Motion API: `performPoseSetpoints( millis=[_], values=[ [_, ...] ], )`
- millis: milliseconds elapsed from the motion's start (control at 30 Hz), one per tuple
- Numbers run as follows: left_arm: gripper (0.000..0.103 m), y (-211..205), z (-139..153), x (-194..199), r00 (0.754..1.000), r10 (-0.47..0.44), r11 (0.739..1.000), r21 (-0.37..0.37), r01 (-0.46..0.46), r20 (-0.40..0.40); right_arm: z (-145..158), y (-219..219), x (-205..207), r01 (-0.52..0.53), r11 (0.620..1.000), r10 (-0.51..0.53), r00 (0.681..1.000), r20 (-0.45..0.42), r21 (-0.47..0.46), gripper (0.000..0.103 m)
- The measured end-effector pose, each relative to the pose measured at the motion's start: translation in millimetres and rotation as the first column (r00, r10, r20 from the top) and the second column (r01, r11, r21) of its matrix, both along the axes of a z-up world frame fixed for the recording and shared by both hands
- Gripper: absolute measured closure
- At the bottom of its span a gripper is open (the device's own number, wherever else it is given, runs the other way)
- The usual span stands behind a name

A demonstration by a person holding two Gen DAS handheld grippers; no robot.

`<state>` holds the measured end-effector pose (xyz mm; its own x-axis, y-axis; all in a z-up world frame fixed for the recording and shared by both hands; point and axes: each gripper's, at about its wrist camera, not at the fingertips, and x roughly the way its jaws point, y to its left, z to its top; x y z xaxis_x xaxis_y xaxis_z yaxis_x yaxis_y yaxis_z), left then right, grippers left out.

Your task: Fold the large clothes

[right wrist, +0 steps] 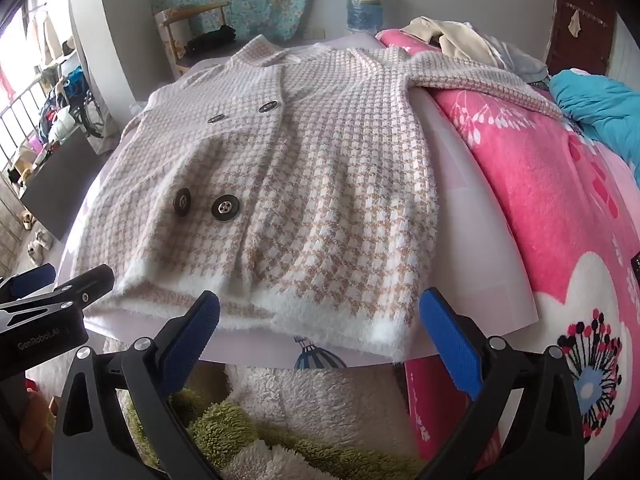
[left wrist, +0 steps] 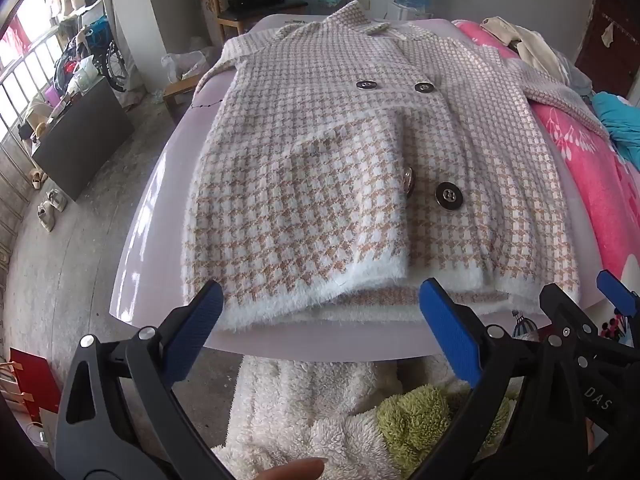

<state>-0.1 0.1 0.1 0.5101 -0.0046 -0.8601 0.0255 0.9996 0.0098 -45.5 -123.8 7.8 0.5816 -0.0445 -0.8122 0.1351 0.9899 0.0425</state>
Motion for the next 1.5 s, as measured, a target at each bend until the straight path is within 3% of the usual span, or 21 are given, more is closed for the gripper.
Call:
performPoseSetpoints(
  millis=[1500],
  values=[
    [0.008,-0.8,-0.3,-0.4,1.000,0.002,1.000,0.010,-0.002,0.002,1.2,-0.3,-2.5,0.008,1.000,-0.008,1.000,0.010,-0.002,0.005]
  ],
)
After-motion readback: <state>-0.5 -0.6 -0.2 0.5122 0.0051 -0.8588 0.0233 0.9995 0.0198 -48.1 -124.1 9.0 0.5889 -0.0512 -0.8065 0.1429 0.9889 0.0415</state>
